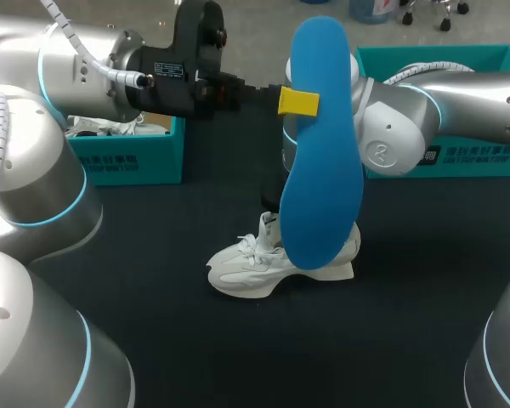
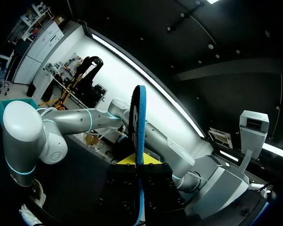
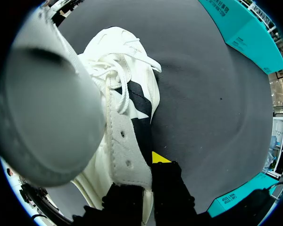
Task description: Take the shoe out of the shoebox, open the shoe tongue, remove and reinsert the insole, then place the shoe into the shoebox
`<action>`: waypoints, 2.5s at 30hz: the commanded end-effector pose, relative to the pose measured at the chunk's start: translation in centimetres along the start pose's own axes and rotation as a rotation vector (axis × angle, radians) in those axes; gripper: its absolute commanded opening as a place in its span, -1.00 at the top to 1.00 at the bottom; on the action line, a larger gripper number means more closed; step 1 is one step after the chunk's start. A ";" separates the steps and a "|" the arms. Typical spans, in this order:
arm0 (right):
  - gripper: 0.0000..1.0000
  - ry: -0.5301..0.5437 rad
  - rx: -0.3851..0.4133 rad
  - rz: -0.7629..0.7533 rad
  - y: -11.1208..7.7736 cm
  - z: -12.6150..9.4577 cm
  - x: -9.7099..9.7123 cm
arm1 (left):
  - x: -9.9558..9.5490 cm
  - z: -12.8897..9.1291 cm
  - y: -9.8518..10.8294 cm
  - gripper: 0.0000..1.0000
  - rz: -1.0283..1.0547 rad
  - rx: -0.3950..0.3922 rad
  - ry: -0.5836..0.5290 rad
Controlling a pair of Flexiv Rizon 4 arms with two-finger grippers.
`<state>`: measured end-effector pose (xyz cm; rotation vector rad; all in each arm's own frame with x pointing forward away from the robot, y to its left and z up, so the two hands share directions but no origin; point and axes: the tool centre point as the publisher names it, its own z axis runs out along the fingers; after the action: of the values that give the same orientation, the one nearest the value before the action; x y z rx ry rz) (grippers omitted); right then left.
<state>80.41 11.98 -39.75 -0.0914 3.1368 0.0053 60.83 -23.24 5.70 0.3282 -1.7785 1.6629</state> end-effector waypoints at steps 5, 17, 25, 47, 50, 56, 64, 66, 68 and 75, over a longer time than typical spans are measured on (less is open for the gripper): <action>1.00 0.001 0.002 -0.001 0.1 0.2 -0.1 | -0.1 0.2 0.0 1.00 0.000 0.001 0.000; 1.00 0.094 0.028 0.273 0.1 -1.2 0.7 | -0.1 0.2 0.0 1.00 0.000 0.001 0.000; 1.00 0.093 -0.102 0.580 0.1 -3.6 1.7 | -0.1 0.2 0.0 1.00 0.000 0.001 0.000; 1.00 0.115 -0.240 0.782 0.5 -5.0 3.5 | -0.1 0.2 0.0 1.00 0.000 0.001 0.000; 1.00 0.158 -0.155 0.903 0.6 -5.1 3.9 | -0.1 0.2 0.0 1.00 0.000 0.001 0.000; 1.00 0.183 -0.134 1.052 1.7 -5.7 3.9 | -0.1 0.2 0.0 1.00 0.000 0.001 0.000; 1.00 0.149 -0.196 1.058 2.0 -6.1 4.0 | -0.1 0.2 0.0 1.00 0.000 0.001 0.000; 1.00 0.149 -0.196 1.058 2.0 -6.1 4.0 | -0.1 0.2 0.0 1.00 0.000 0.001 0.000; 1.00 0.149 -0.196 1.058 2.0 -6.1 4.0 | -0.1 0.2 0.0 1.00 0.000 0.001 0.000; 1.00 0.177 -0.124 1.249 2.3 -5.8 4.7 | -0.1 0.2 0.0 1.00 0.000 0.001 0.000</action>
<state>75.67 13.29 -34.12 1.6988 2.8225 0.2466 60.83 -23.24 5.70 0.3282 -1.7785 1.6628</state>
